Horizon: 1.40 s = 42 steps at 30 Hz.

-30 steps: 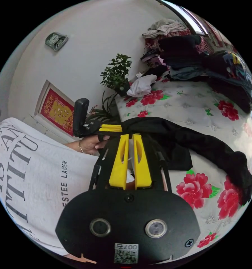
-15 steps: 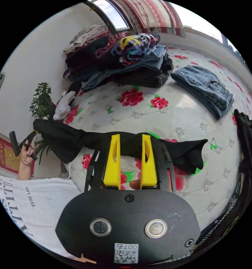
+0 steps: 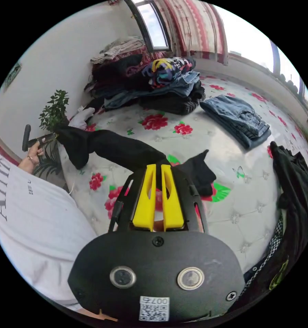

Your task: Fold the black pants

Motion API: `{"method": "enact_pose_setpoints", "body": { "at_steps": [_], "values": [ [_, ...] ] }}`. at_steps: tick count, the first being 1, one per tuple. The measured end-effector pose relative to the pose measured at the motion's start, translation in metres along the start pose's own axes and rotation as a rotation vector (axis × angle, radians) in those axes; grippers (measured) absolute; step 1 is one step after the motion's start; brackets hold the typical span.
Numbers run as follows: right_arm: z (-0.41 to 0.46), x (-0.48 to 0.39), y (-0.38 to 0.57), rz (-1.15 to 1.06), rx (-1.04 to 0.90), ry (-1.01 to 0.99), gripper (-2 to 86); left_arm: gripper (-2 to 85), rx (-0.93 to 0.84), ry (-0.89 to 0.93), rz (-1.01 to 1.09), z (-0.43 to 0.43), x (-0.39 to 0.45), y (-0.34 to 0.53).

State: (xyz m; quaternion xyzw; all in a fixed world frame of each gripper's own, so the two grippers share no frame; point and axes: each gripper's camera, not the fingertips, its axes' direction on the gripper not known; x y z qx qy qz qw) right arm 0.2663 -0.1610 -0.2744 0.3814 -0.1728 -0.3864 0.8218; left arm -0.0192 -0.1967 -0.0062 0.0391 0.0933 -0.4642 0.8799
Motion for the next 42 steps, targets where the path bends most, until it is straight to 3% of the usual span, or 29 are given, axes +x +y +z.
{"method": "enact_pose_setpoints", "body": {
  "at_steps": [3, 4, 8, 12, 16, 19, 24, 26, 30, 33, 37, 42],
  "values": [
    [0.039, 0.008, 0.053, 0.104, -0.395, -0.049, 2.4, -0.5, -0.068, 0.036, -0.031, 0.023, 0.003, -0.006],
    [0.042, 0.009, 0.061, 0.128, -0.425, -0.034, 2.7, -0.5, -0.084, 0.032, -0.025, 0.027, 0.007, -0.008],
    [0.01, 0.016, 0.057, 0.231, -0.241, 0.028, 4.1, -0.5, -0.116, 0.017, 0.071, 0.034, 0.033, -0.025],
    [0.011, 0.024, -0.01, 0.158, -0.12, 0.03, 5.2, -0.5, -0.092, 0.046, 0.088, 0.017, 0.037, -0.045],
    [0.056, 0.039, -0.068, 0.142, -0.197, 0.098, 5.0, -0.5, -0.034, 0.071, 0.095, -0.008, 0.037, -0.061],
    [0.102, 0.066, -0.092, 0.183, -0.41, 0.109, 2.5, -0.5, 0.016, 0.1, 0.085, -0.029, 0.035, -0.075],
    [-0.03, 0.108, -0.065, 0.228, 0.121, 0.006, 0.6, -0.5, 0.108, 0.015, 0.143, -0.065, 0.025, -0.068],
    [-0.062, 0.126, -0.035, 0.278, 0.19, -0.007, 0.8, -0.5, 0.049, -0.041, 0.152, -0.057, 0.018, -0.057],
    [-0.069, 0.176, 0.03, 0.597, -0.01, 0.178, 2.5, -0.4, -0.097, -0.02, 0.13, -0.023, 0.009, -0.033],
    [-0.078, 0.182, 0.036, 0.662, 0.012, 0.195, 3.4, -0.4, -0.143, 0.012, 0.097, -0.012, 0.008, -0.035],
    [-0.069, 0.163, -0.023, 0.482, 0.055, 0.153, 4.6, -0.4, -0.141, 0.01, 0.131, -0.013, 0.012, -0.051],
    [-0.001, 0.146, -0.137, 0.268, -0.053, 0.045, 6.9, -0.4, -0.105, 0.033, 0.125, -0.022, 0.006, -0.079]
  ]
}}
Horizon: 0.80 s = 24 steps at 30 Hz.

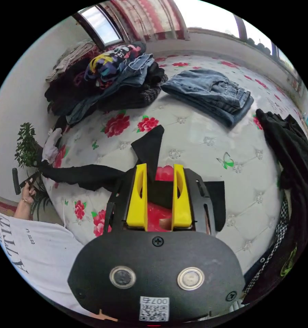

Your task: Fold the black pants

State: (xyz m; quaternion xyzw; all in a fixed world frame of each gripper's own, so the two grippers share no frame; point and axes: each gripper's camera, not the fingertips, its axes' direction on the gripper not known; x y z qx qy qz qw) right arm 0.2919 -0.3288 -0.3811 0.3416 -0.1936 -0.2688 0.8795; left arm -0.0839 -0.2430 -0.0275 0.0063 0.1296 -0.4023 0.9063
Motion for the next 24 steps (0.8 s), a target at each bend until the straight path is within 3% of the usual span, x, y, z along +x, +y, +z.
{"method": "enact_pose_setpoints", "body": {
  "at_steps": [4, 5, 6, 8, 15, 18, 22, 24],
  "values": [
    [0.059, -0.007, -0.045, 0.0, -0.185, -0.008, 6.8, -0.4, 0.032, 0.032, -0.046, -0.008, -0.011, -0.013],
    [0.067, -0.006, -0.052, 0.038, -0.223, 0.066, 6.1, -0.4, 0.044, 0.05, -0.073, -0.011, -0.016, -0.016],
    [0.058, -0.007, -0.056, 0.023, -0.169, 0.138, 5.0, -0.4, 0.054, 0.071, -0.098, -0.014, -0.022, -0.02],
    [0.039, 0.001, -0.064, 0.033, -0.189, 0.097, 3.7, -0.4, 0.072, 0.099, -0.129, -0.02, -0.031, -0.026],
    [-0.177, 0.071, 0.024, 0.069, 0.425, -0.326, 2.4, -0.5, 0.209, 0.163, -0.093, -0.076, -0.045, -0.037],
    [-0.223, 0.087, 0.088, 0.017, 0.53, -0.349, 3.0, -0.4, 0.222, 0.17, -0.065, -0.084, -0.047, -0.027],
    [-0.199, 0.109, 0.152, 0.154, 0.324, -0.227, 4.4, -0.4, 0.122, 0.168, -0.086, -0.063, -0.056, -0.004],
    [-0.158, 0.124, 0.183, 0.352, 0.083, -0.118, 5.5, -0.4, 0.034, 0.156, -0.119, -0.044, -0.061, 0.012]
  ]
}}
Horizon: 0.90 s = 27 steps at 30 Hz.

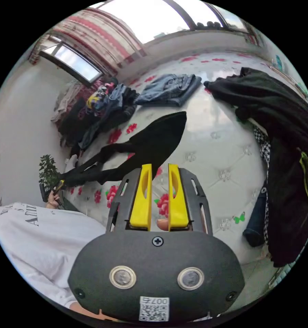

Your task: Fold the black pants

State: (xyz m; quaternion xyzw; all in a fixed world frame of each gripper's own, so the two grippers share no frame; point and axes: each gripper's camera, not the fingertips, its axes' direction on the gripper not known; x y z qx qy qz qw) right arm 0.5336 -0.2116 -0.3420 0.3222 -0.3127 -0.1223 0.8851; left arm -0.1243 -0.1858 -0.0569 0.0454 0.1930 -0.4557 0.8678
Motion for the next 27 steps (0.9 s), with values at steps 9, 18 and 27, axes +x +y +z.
{"method": "enact_pose_setpoints", "body": {
  "at_steps": [9, 18, 27],
  "values": [
    [0.028, -0.046, -0.03, -0.099, 0.016, 0.08, 7.5, -0.3, -0.09, -0.082, 0.067, 0.012, -0.004, 0.0],
    [0.155, -0.128, -0.132, -0.322, -0.257, 0.095, 6.3, -0.3, -0.08, -0.031, -0.044, 0.024, -0.035, -0.015],
    [0.068, -0.14, -0.137, -0.368, 0.003, 0.205, 0.1, -0.5, 0.097, 0.1, 0.121, 0.006, -0.012, -0.087]
  ]
}}
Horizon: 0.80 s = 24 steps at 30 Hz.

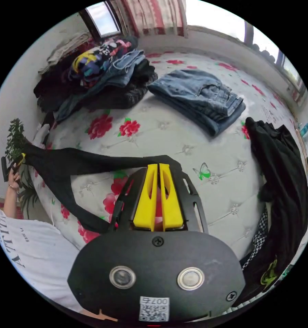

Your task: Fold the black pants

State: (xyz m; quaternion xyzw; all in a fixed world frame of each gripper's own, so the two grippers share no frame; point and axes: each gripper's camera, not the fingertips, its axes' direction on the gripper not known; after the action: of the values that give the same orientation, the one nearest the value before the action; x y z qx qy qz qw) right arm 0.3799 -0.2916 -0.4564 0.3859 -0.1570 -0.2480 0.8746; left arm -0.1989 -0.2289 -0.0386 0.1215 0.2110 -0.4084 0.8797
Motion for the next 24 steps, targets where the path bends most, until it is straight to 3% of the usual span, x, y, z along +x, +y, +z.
{"method": "enact_pose_setpoints", "body": {
  "at_steps": [3, 7, 10, 12, 15, 20, 24],
  "values": [
    [-0.085, 0.008, 0.043, -0.017, 0.186, -0.007, -0.1, -0.5, 0.043, 0.0, 0.121, -0.025, 0.014, 0.014],
    [-0.151, 0.022, 0.127, 0.044, 0.262, 0.001, 0.0, -0.2, 0.033, -0.013, 0.108, -0.043, 0.003, 0.062],
    [-0.148, 0.037, 0.199, 0.158, 0.157, -0.042, 0.4, 0.8, -0.092, -0.015, 0.063, -0.032, -0.019, 0.11],
    [-0.106, 0.052, 0.246, 0.298, -0.075, -0.087, 1.4, 2.8, -0.26, -0.016, -0.018, -0.008, -0.046, 0.149],
    [-0.078, 0.053, 0.28, 0.381, -0.194, -0.018, 3.1, 5.2, -0.368, -0.107, -0.181, -0.002, -0.08, 0.183],
    [-0.078, 0.043, 0.251, 0.345, -0.049, 0.014, 5.0, 4.7, -0.182, -0.217, -0.214, -0.023, -0.082, 0.164],
    [-0.034, 0.039, 0.192, 0.293, -0.079, -0.042, 6.7, 5.0, -0.221, -0.186, -0.066, 0.035, -0.053, 0.109]
  ]
}}
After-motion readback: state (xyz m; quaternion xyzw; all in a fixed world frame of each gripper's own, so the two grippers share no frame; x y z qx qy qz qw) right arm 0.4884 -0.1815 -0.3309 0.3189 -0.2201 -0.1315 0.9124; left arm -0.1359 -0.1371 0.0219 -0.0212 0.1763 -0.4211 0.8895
